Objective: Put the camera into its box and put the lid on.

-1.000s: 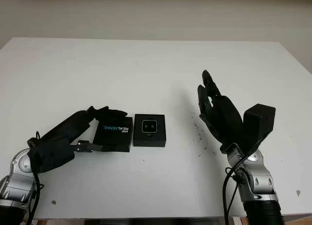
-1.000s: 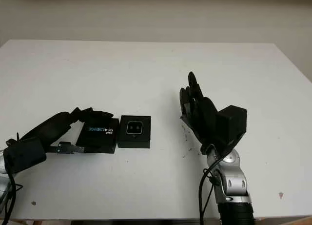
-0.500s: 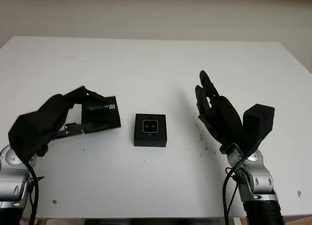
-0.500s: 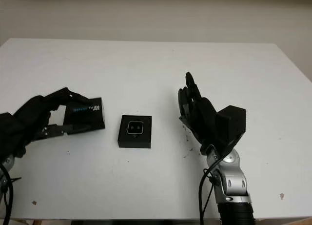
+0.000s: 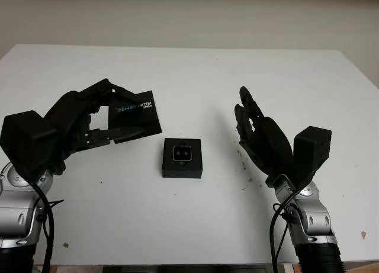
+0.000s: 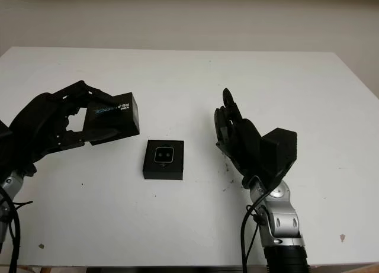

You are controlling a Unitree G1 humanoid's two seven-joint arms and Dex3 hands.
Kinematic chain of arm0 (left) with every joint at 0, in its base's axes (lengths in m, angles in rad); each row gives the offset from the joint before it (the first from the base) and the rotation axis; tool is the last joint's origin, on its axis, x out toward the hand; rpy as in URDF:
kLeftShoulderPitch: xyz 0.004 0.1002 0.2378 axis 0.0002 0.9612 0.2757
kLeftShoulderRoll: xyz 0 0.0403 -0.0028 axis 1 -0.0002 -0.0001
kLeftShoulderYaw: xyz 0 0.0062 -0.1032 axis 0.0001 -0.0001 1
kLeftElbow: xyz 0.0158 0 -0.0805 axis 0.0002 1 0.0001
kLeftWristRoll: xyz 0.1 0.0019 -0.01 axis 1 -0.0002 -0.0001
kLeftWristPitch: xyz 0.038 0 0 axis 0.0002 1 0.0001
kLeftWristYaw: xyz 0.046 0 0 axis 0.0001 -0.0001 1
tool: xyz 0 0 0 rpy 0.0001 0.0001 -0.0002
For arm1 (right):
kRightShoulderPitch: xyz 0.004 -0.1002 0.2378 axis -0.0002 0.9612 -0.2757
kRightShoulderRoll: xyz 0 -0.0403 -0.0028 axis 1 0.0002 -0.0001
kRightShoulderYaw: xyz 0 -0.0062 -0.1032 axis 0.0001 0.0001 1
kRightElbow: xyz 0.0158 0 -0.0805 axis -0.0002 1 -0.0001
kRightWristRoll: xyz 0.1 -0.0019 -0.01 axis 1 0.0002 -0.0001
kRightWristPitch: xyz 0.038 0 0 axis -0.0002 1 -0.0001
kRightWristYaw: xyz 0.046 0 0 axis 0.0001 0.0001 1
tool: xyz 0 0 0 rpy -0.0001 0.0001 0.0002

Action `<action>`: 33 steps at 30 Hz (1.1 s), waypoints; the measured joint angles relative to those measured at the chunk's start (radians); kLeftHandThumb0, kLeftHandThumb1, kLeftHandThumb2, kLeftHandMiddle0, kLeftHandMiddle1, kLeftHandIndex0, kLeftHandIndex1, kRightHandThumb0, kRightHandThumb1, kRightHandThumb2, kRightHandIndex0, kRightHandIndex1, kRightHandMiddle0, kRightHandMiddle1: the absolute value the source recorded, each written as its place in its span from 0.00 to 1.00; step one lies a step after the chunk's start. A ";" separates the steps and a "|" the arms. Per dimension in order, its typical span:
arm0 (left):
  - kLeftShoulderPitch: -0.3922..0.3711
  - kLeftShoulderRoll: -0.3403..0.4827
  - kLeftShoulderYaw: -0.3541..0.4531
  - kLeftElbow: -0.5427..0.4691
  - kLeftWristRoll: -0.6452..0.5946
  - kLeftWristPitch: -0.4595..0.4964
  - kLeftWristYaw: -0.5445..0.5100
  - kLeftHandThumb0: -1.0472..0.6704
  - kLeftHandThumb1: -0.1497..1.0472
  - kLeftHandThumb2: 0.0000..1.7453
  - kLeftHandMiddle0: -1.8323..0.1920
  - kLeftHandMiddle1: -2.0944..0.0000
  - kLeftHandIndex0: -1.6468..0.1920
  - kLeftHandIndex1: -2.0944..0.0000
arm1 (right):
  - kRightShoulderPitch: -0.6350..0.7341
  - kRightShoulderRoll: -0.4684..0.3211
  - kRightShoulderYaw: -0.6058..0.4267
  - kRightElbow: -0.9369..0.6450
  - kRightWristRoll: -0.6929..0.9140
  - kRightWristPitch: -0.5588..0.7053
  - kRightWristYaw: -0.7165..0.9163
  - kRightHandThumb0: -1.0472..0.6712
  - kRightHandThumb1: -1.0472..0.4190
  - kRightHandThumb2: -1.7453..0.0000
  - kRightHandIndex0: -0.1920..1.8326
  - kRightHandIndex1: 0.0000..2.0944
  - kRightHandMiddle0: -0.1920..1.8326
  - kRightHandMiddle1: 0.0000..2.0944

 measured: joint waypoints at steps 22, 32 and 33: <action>-0.216 -0.064 -0.286 0.523 0.280 -0.556 -0.062 0.54 0.99 0.03 0.69 0.34 0.72 0.36 | 0.008 0.000 -0.004 -0.001 0.007 -0.001 0.008 0.23 0.00 0.61 0.00 0.00 0.00 0.00; -0.231 -0.100 -0.288 0.579 0.273 -0.609 -0.076 0.53 0.98 0.03 0.70 0.31 0.73 0.35 | 0.010 0.000 -0.005 -0.014 0.008 0.013 -0.004 0.24 0.00 0.61 0.00 0.00 0.00 0.00; -0.229 -0.100 -0.288 0.563 0.273 -0.590 -0.079 0.53 0.98 0.03 0.70 0.31 0.73 0.35 | 0.011 0.000 -0.005 -0.015 0.008 0.014 -0.004 0.24 0.00 0.61 0.00 0.00 0.00 0.00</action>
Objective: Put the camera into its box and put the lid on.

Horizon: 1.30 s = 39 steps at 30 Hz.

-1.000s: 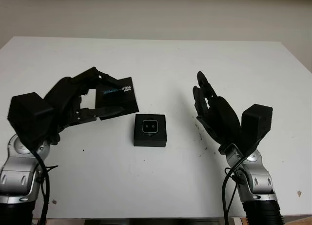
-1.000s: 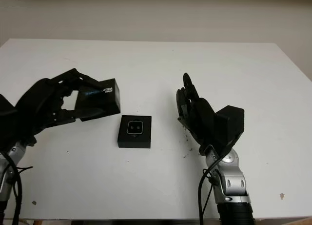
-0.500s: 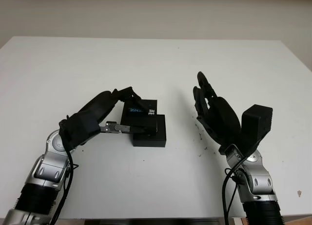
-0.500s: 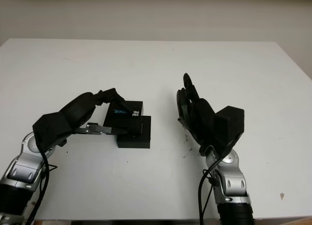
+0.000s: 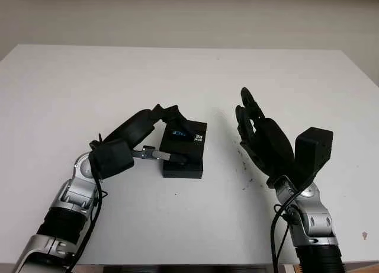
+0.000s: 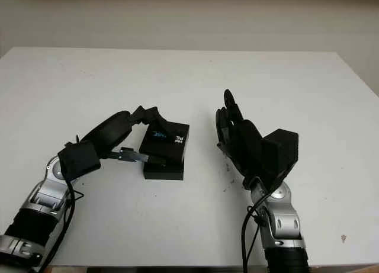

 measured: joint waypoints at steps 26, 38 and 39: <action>0.228 0.010 0.032 -0.428 0.060 0.312 0.077 0.55 0.98 0.03 0.75 0.28 0.78 0.35 | 0.010 -0.001 0.001 -0.010 -0.002 0.002 0.003 0.23 0.00 0.61 0.00 0.00 0.00 0.00; 0.217 0.014 0.032 -0.340 0.063 0.218 0.096 0.55 0.99 0.03 0.74 0.28 0.78 0.34 | 0.011 -0.004 0.001 -0.011 -0.002 0.003 0.008 0.22 0.00 0.61 0.00 0.00 0.00 0.00; 0.215 0.015 0.032 -0.335 0.062 0.213 0.095 0.55 0.99 0.03 0.74 0.28 0.78 0.34 | 0.011 -0.004 0.000 -0.011 -0.002 0.003 0.008 0.22 0.00 0.62 0.00 0.00 0.00 0.00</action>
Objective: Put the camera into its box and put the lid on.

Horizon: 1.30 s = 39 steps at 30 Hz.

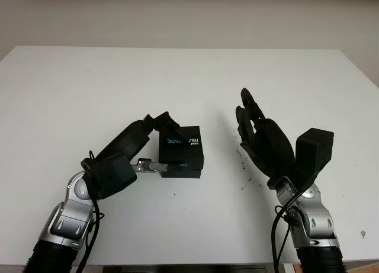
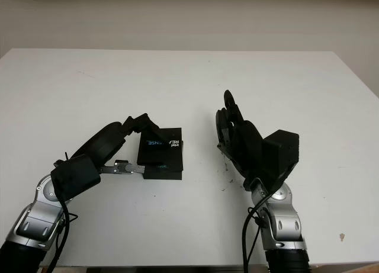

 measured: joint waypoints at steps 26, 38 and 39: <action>-0.081 0.045 -0.001 0.092 -0.022 -0.062 -0.110 0.54 0.99 0.03 0.73 0.28 0.76 0.32 | 0.000 0.000 0.001 0.000 -0.001 0.000 -0.005 0.23 0.00 0.61 0.00 0.00 0.00 0.00; -0.081 0.045 -0.001 0.098 -0.027 -0.073 -0.111 0.53 1.00 0.04 0.74 0.29 0.76 0.31 | 0.000 0.001 0.001 0.000 0.001 -0.001 -0.006 0.24 0.00 0.60 0.00 0.00 0.00 0.00; -0.081 0.045 -0.001 0.097 -0.027 -0.072 -0.111 0.53 1.00 0.04 0.75 0.29 0.76 0.31 | 0.001 0.001 0.001 0.000 0.001 -0.001 -0.006 0.24 0.00 0.60 0.00 0.00 0.00 0.00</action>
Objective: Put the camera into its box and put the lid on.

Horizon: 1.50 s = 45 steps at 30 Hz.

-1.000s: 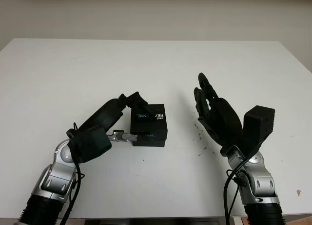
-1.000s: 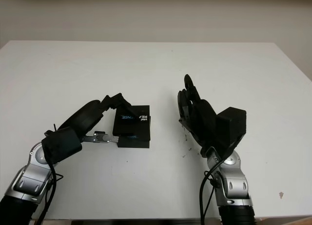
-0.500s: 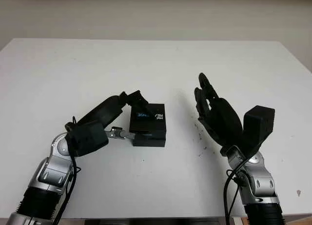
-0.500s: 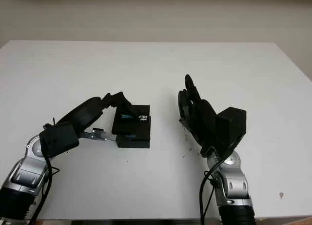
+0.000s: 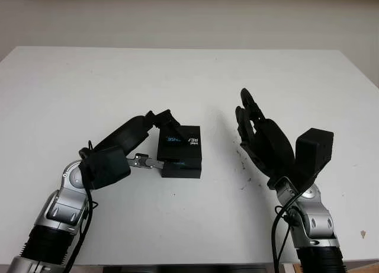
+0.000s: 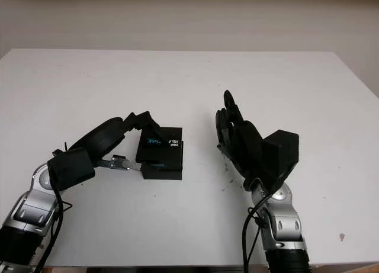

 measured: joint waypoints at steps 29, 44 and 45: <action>0.014 -0.016 -0.019 -0.080 0.028 0.103 -0.003 0.39 0.93 0.03 0.85 0.62 0.87 0.57 | 0.014 0.000 0.002 -0.011 -0.001 0.000 -0.005 0.23 0.00 0.60 0.00 0.00 0.00 0.00; 0.014 0.095 -0.117 -0.219 0.262 0.250 -0.073 0.20 0.98 0.04 1.00 1.00 0.95 0.97 | 0.015 -0.001 -0.001 -0.013 0.001 0.001 -0.001 0.23 0.00 0.61 0.00 0.00 0.00 0.00; 0.014 0.095 -0.117 -0.219 0.262 0.253 -0.074 0.20 0.98 0.04 1.00 1.00 0.96 0.98 | 0.015 -0.001 -0.001 -0.013 0.001 0.001 -0.001 0.23 0.00 0.61 0.00 0.00 0.00 0.00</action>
